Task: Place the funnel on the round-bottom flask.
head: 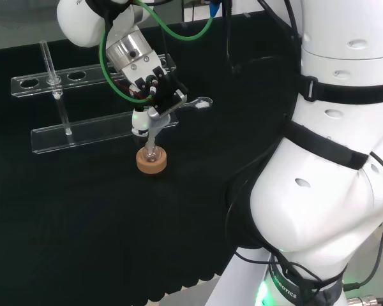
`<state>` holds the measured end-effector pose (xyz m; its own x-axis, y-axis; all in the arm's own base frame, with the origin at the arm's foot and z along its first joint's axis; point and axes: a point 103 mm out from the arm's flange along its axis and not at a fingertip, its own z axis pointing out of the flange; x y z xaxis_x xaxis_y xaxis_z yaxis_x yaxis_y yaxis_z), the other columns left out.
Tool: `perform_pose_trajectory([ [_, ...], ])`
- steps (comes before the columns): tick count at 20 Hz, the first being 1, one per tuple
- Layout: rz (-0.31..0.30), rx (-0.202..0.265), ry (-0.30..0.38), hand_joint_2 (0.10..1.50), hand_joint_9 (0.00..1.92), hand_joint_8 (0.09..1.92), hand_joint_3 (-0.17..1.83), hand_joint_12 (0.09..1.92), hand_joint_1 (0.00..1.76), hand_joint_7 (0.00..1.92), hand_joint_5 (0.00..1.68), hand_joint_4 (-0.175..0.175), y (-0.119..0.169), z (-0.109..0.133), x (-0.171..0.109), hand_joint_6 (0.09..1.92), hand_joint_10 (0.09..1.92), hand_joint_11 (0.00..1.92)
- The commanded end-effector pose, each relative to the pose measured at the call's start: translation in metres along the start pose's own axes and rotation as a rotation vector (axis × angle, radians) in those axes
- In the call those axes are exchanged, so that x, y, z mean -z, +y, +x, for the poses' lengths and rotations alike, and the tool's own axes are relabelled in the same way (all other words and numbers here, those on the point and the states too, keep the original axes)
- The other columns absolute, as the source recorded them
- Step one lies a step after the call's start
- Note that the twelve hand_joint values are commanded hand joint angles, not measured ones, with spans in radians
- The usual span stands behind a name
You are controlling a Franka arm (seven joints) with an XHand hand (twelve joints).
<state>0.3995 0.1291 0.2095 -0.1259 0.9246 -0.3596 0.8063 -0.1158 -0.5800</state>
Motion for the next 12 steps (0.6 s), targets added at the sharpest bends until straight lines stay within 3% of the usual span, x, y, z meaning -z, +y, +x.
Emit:
perform_pose_trajectory([
  [1,-0.002,0.001,0.004,0.71,0.8,0.8,0.56,1.27,0.78,0.48,0.38,-0.086,-0.0005,-0.0002,0.0001,0.58,0.58,0.57],
  [12,0.017,0.005,0.002,0.68,0.64,0.81,0.54,1.31,0.74,0.29,0.34,-0.093,-0.0019,0.0012,0.002,0.32,0.65,0.5],
])
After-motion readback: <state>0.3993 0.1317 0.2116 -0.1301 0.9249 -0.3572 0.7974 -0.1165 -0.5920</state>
